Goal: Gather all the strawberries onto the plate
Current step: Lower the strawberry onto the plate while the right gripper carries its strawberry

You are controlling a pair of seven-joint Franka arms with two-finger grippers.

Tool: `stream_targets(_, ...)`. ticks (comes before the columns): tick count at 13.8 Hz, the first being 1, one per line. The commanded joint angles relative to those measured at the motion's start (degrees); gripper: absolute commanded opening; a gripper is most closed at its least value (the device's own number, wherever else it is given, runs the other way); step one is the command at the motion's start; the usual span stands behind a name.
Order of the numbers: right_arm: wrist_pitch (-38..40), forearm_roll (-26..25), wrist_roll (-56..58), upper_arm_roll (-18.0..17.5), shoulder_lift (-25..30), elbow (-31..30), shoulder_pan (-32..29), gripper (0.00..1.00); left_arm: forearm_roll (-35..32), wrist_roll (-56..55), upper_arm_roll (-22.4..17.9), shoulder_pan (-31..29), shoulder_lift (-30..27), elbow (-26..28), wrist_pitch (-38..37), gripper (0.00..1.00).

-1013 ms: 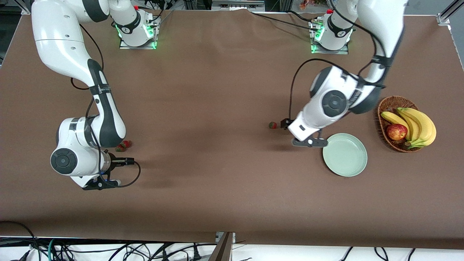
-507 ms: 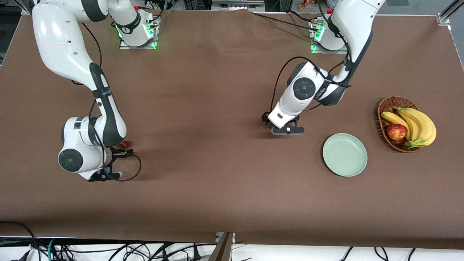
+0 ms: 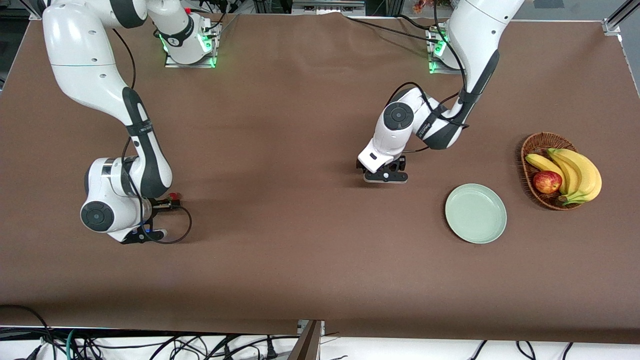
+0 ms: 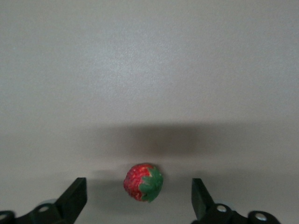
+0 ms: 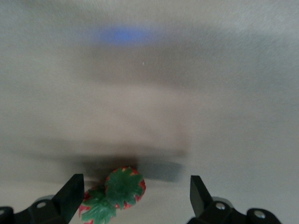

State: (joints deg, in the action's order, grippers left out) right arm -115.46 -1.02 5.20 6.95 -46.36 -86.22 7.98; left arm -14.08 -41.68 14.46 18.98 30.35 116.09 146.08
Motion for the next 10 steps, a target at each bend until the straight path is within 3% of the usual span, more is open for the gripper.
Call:
stream_targets(1, -5.37, 0.58, 1.13, 0.08, 4.34, -8.07, 0.19, 1.0, -2.18, -1.3, -0.49, 0.62, 1.03, -0.16, 1.66, 0.84)
stream_targets(2, -6.17, 0.58, 1.13, 0.08, 4.69, -8.87, 0.19, 0.98, -2.18, -1.21, -0.49, 0.53, 1.03, -0.16, 1.66, 0.7)
stream_targets(4, -5.83, 0.49, 1.21, 0.08, 4.69, -8.79, 0.19, 0.75, -2.26, -1.21, -0.49, 0.62, 1.03, -0.16, 1.66, 0.38)
stream_targets(6, -5.57, 0.49, 1.3, 0.08, 4.69, -8.62, 0.19, 0.53, -2.26, -1.03, -0.49, 0.62, 0.86, -0.16, 1.57, 0.13)
stream_targets(8, -5.57, 0.49, 1.56, 0.08, 4.78, -8.62, 0.19, 0.44, -2.26, -0.24, -0.4, -0.25, -0.54, -0.34, 0.26, 0.12)
stream_targets(10, -5.57, 0.58, 1.56, 0.08, 4.69, -8.35, 0.19, 0.32, -2.26, 3.17, -0.58, -1.83, -3.09, -2.17, -6.47, 0.1)
